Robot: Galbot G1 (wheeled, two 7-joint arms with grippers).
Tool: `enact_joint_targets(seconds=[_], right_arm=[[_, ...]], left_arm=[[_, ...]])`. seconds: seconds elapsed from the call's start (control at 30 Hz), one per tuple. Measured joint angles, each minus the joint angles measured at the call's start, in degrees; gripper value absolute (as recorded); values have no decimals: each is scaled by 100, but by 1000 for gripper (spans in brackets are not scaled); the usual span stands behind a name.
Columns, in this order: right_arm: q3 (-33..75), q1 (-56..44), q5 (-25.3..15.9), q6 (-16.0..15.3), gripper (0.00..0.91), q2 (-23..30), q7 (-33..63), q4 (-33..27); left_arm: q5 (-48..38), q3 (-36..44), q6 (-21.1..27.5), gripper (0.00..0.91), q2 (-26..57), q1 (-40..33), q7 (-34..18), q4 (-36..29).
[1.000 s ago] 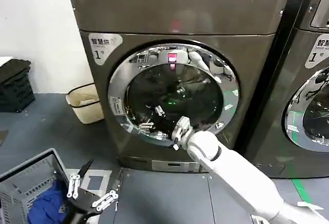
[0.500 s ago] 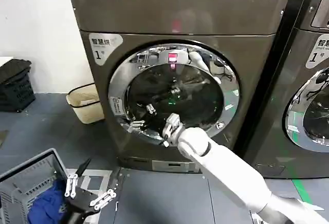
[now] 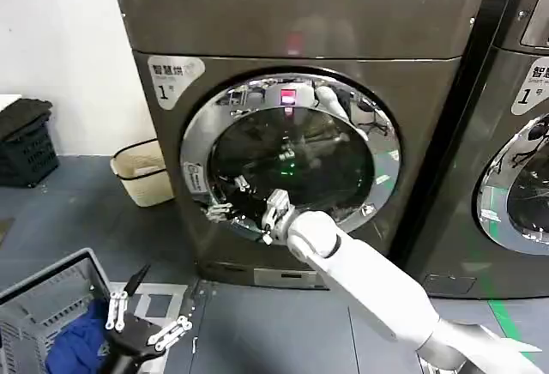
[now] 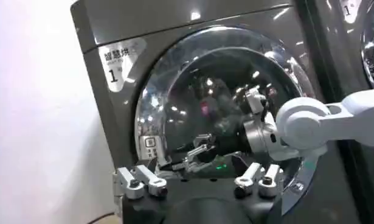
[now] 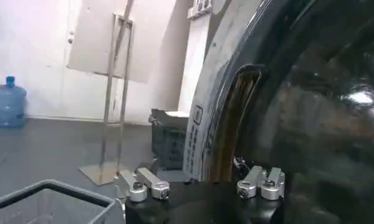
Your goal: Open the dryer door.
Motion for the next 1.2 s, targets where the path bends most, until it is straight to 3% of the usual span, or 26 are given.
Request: enact_joint_targets(seconds=[0.7,1.03,1.2], right_arm=[[-141,127,171,192,907,-149,-791,-45],[-183,-7,222,539,907,-372,-1431,96],[-234,-43,445,641,907,-534,-1672,242]], left_arm=[[-303,-317,11,907,30,-95,5,87],[-353,-357,26,907,47,-158,16,159],[-577,-489,71,907,116,-274,22,265]])
